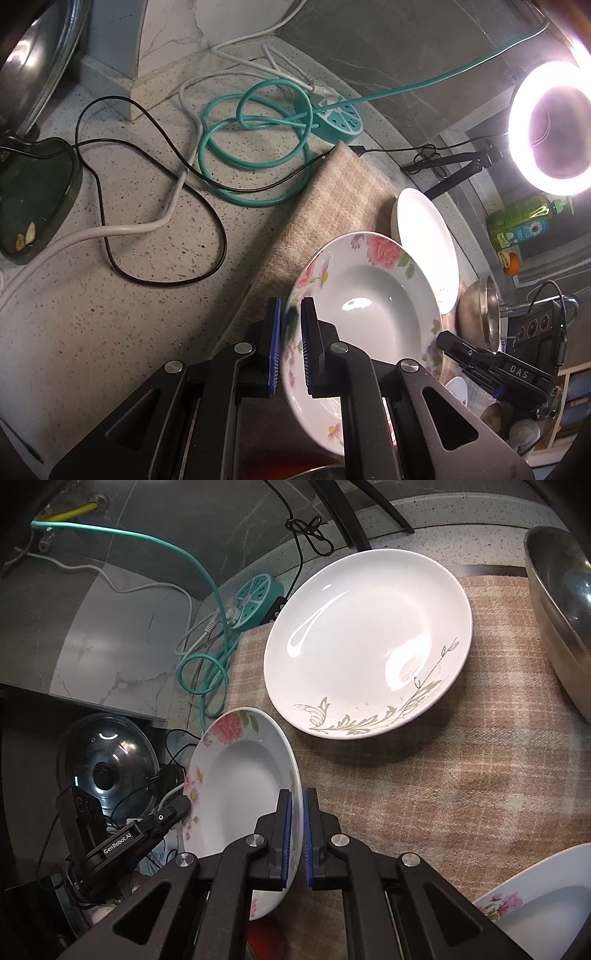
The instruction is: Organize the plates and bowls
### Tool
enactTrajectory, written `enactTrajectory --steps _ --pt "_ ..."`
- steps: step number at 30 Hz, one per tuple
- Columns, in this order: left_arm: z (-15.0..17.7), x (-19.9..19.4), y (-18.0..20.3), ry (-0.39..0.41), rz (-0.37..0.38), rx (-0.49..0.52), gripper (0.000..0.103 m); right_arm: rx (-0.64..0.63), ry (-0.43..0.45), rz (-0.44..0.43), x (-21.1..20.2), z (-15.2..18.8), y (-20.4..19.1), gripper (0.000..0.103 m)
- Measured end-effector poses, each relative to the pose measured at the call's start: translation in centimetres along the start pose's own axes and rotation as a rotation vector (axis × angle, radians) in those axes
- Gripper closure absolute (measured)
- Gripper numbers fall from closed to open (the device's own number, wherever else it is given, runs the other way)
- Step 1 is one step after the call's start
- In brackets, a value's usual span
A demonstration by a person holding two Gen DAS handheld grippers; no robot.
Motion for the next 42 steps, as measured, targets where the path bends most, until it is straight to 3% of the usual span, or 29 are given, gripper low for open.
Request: enactTrajectory --steps 21,42 --pt "1.8 -2.4 4.3 0.041 0.044 0.045 0.094 -0.007 0.067 -0.03 -5.6 1.1 0.9 0.097" --pt "7.3 -2.5 11.2 0.021 0.089 0.11 0.094 0.024 0.138 -0.023 -14.1 3.7 5.8 0.097"
Point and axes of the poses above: each gripper's, at about its wrist camera, not at the fingertips, and x roughly the way its jaws point, y to its right, z to its underside, the point moved 3 cm from there along x, roughly the way its jaws point, and after that the axes turned 7 degrees about -z, right-handed, at the moved point
